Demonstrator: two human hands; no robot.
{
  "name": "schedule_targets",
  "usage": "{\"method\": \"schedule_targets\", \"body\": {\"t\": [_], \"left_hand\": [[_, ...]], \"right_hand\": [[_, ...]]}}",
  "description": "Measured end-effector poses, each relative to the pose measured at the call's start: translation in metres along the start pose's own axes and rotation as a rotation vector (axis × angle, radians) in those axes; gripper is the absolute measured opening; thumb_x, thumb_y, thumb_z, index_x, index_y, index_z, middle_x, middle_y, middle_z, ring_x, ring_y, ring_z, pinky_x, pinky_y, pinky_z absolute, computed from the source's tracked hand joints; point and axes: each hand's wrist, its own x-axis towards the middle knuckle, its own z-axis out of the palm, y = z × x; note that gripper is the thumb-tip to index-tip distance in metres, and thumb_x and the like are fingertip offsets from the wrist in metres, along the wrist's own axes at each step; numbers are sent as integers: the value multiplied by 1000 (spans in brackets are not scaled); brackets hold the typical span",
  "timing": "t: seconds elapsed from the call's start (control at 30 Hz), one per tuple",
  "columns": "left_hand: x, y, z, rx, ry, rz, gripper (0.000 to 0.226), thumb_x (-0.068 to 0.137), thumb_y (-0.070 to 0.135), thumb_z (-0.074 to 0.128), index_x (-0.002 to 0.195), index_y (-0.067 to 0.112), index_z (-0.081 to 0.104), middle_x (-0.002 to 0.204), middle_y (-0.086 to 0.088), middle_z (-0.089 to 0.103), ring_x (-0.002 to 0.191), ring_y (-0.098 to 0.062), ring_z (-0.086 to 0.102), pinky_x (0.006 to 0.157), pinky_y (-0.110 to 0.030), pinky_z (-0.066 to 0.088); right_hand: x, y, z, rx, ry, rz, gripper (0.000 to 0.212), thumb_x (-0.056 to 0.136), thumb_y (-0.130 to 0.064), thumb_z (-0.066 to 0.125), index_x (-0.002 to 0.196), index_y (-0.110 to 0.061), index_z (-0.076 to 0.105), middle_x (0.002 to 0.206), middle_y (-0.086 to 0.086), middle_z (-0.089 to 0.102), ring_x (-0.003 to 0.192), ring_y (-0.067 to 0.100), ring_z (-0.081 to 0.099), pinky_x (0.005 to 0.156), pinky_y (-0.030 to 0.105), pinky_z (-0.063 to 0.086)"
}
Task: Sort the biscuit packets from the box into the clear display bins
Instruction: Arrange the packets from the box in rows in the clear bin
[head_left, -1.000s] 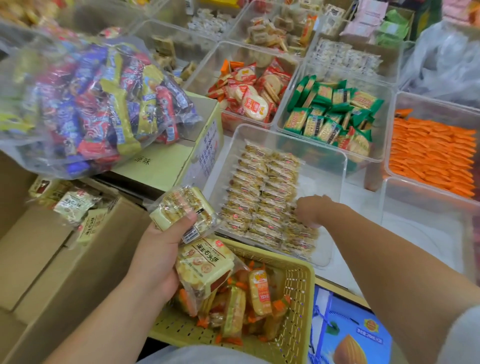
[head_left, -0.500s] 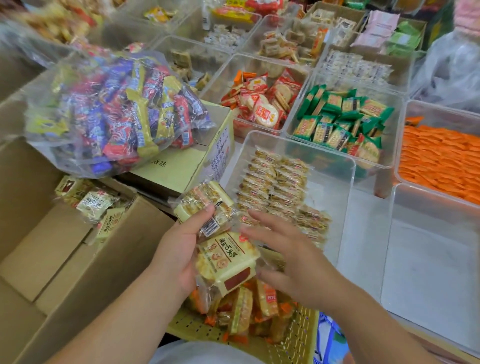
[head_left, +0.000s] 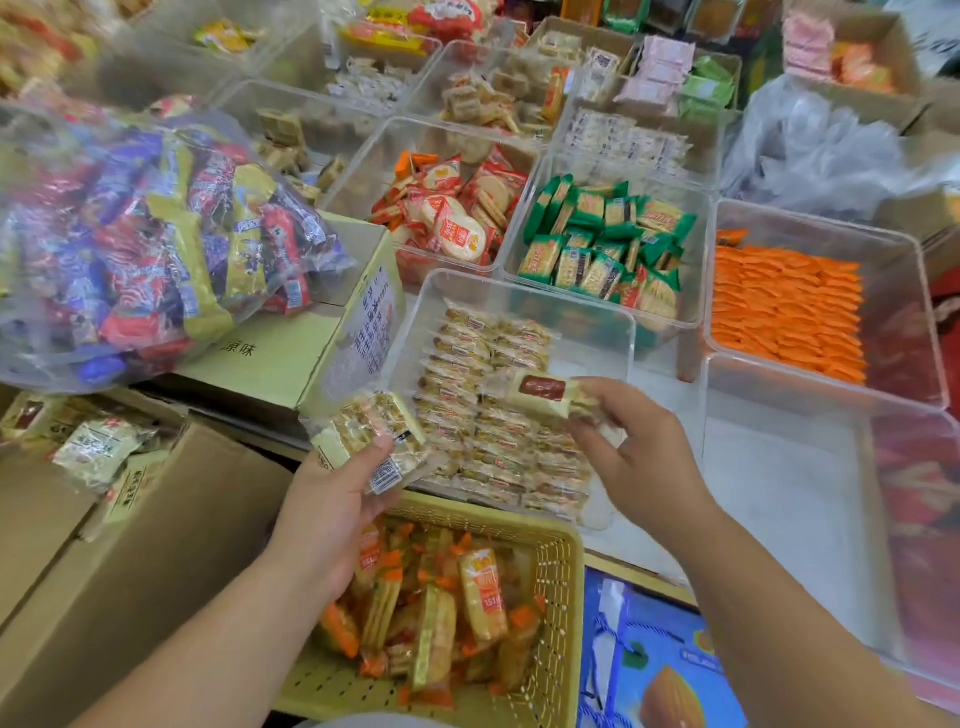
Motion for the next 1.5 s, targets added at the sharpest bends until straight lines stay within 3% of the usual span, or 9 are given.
{"method": "schedule_targets", "body": {"t": [0.1, 0.23, 0.43, 0.63, 0.77, 1.03, 1.23, 1.37, 1.5], "left_hand": [[6, -4, -1, 43, -21, 11, 50, 75, 39, 81, 122, 28, 67, 114, 6, 78, 105, -17, 75, 96, -50, 55], [12, -6, -9, 87, -46, 21, 58, 74, 39, 80, 128, 22, 66, 118, -1, 77, 111, -23, 73, 93, -48, 58], [17, -8, -18, 150, -113, 38, 51, 75, 41, 78, 122, 26, 69, 117, -2, 78, 105, -21, 75, 94, -45, 54], [17, -14, -21, 218, -132, 59, 37, 78, 45, 81, 114, 39, 74, 118, 2, 77, 109, -19, 74, 97, -42, 52], [17, -15, -23, 250, -114, 61, 33, 79, 48, 84, 110, 44, 73, 117, 5, 78, 108, -17, 74, 99, -45, 52], [15, -12, -18, 262, -75, 56, 45, 71, 54, 89, 111, 45, 72, 114, 7, 78, 108, -16, 74, 99, -43, 52], [14, -7, -16, 260, -87, 12, 43, 82, 42, 79, 122, 31, 68, 114, 3, 78, 105, -19, 75, 91, -39, 56], [12, -3, -12, 310, -38, 36, 23, 97, 26, 70, 119, 33, 67, 111, 4, 79, 98, -17, 77, 83, -36, 62], [3, -1, 1, 628, -68, 342, 31, 93, 34, 70, 114, 55, 63, 94, 24, 72, 79, 3, 67, 78, -33, 57]], "right_hand": [[35, 19, -17, -384, 11, -94, 28, 89, -7, 73, 115, -16, 72, 108, -1, 70, 93, 23, 65, 82, 40, 55], [77, 38, -20, -890, -317, -157, 29, 93, -12, 62, 118, -25, 70, 115, -3, 70, 104, 26, 60, 83, 38, 53], [106, 57, 10, -1303, -665, -23, 27, 88, -4, 58, 104, -23, 66, 72, -4, 47, 76, 23, 48, 65, 34, 36], [118, 84, 38, -1084, -834, 242, 8, 94, -10, 53, 95, -11, 61, 79, 3, 54, 72, 21, 54, 61, 31, 44], [124, 90, 47, -1062, -907, 302, 26, 97, -6, 49, 72, -10, 52, 73, 3, 51, 63, 17, 49, 55, 27, 39], [121, 89, 59, -1108, -1066, 328, 26, 95, 8, 48, 110, 6, 69, 86, 8, 54, 86, 25, 55, 77, 29, 47], [119, 82, 60, -1074, -981, 383, 23, 95, 1, 48, 103, -3, 69, 92, 6, 59, 84, 24, 56, 77, 31, 49], [106, 54, 50, -1081, -606, 304, 24, 98, -34, 49, 94, -17, 65, 82, -2, 60, 80, 22, 55, 73, 35, 45], [58, 5, 45, -209, -388, 333, 49, 98, -66, 39, 114, -29, 67, 97, -4, 74, 94, 20, 70, 81, 41, 58]]}}
